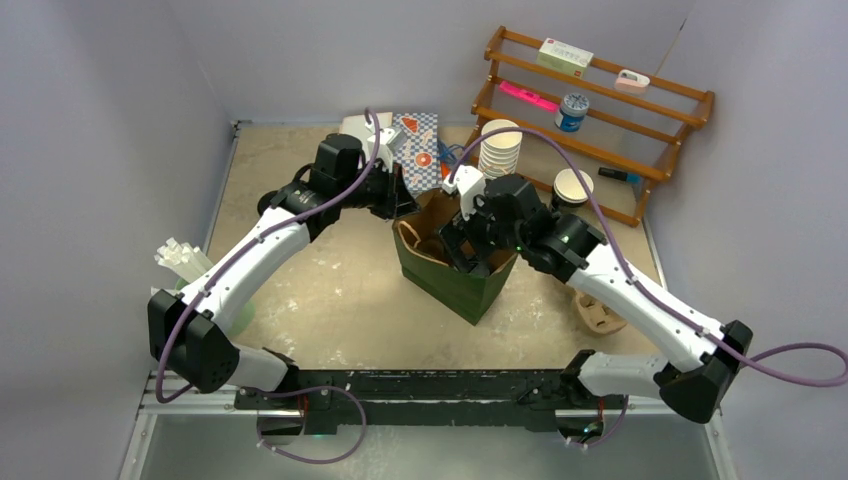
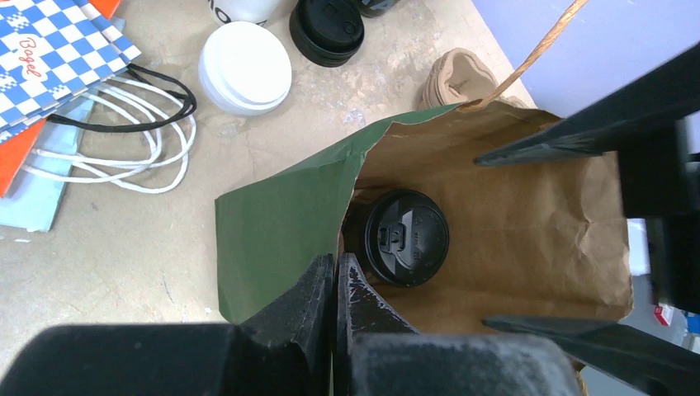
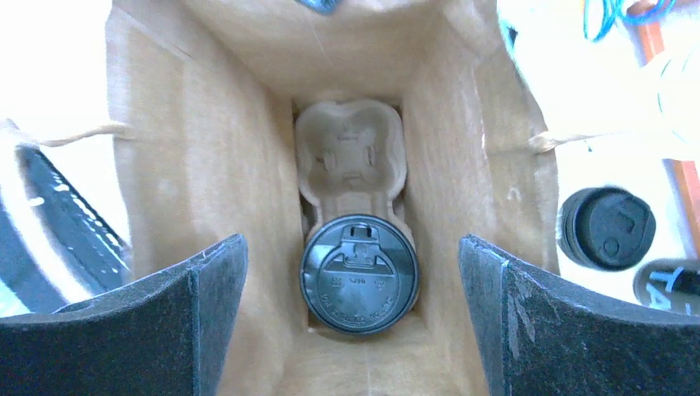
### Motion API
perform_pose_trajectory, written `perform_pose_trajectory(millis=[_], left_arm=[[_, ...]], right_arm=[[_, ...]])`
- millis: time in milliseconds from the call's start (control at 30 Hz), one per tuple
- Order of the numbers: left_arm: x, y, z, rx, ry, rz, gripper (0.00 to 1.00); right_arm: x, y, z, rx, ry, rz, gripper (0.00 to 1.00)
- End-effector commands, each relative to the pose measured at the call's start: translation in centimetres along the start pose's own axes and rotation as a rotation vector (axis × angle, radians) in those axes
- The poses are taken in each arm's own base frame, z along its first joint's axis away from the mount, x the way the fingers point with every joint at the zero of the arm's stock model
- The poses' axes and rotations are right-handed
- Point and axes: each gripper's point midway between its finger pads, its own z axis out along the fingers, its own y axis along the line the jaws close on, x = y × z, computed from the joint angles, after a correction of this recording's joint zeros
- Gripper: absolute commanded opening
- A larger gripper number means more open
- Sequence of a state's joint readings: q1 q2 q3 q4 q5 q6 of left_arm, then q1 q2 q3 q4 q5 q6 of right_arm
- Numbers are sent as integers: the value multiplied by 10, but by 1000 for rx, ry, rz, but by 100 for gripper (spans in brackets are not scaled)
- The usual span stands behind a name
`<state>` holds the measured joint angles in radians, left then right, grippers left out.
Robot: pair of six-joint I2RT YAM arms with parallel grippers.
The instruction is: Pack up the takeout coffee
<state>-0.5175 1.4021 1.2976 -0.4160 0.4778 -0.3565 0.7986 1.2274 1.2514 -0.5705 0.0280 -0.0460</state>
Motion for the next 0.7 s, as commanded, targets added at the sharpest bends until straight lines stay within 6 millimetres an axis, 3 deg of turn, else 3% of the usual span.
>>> perform_pose_trajectory(millis=[0, 167, 333, 600, 667], left_arm=[[-25, -13, -17, 6, -83, 94, 0], [-22, -9, -24, -35, -65, 83, 0], [-18, 9, -33, -163, -41, 45, 0], [-16, 53, -78, -437, -42, 17, 0], [-17, 70, -95, -528, -55, -12, 0]], right_arm=[[-54, 16, -32, -90, -195, -28, 98], [-101, 16, -58, -96, -345, -45, 96], [-129, 9, -68, -59, -374, -56, 95], [-170, -5, -84, 0, -485, -18, 98], [-176, -19, -82, 62, -474, 17, 98]])
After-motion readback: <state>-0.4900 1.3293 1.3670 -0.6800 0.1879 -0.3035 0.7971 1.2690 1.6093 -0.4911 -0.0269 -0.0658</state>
